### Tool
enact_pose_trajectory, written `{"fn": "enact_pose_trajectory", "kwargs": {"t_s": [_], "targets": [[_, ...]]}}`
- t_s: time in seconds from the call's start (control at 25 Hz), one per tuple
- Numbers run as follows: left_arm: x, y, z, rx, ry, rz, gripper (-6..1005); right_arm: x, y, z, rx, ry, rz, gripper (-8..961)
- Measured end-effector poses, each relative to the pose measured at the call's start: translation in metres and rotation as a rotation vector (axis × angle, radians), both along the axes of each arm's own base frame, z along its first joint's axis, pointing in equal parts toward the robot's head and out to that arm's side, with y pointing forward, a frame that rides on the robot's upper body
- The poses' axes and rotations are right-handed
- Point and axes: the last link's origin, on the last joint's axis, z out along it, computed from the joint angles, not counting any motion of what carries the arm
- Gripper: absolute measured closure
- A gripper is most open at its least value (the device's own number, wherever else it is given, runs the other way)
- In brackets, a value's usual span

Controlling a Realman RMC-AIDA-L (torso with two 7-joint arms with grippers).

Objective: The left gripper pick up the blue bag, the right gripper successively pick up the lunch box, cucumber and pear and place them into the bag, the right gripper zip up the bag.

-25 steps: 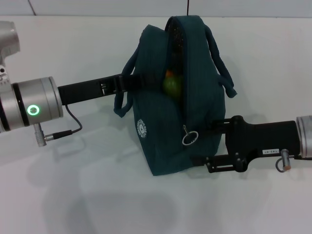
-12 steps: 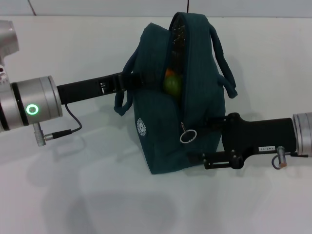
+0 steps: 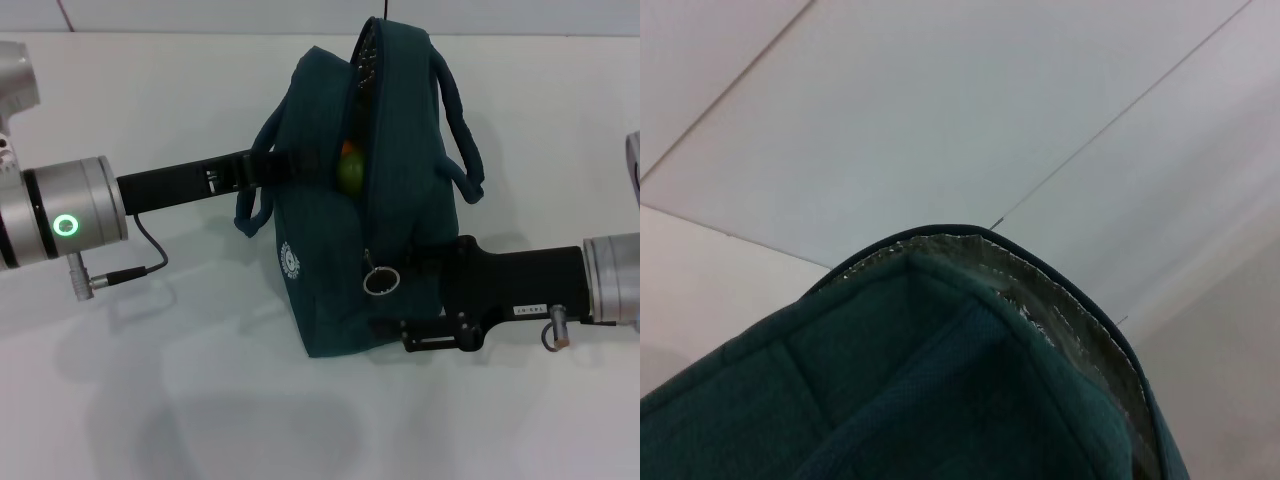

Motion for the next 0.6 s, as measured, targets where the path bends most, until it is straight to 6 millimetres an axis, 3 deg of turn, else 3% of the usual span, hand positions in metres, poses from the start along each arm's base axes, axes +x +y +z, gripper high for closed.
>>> {"fn": "enact_pose_trajectory", "kwargs": {"t_s": [0.4,0.6], "targets": [[-0.0002,-0.0009,-0.0002,-0.003,-0.002,-0.001,949,0.0,0.0033,-0.0017,0.02,-0.006,-0.012,379],[0.0,-0.0019,-0.0004,-0.006,-0.006,-0.002,949,0.0008,0.0061,-0.0016,0.038,-0.009,-0.024,522]]}}
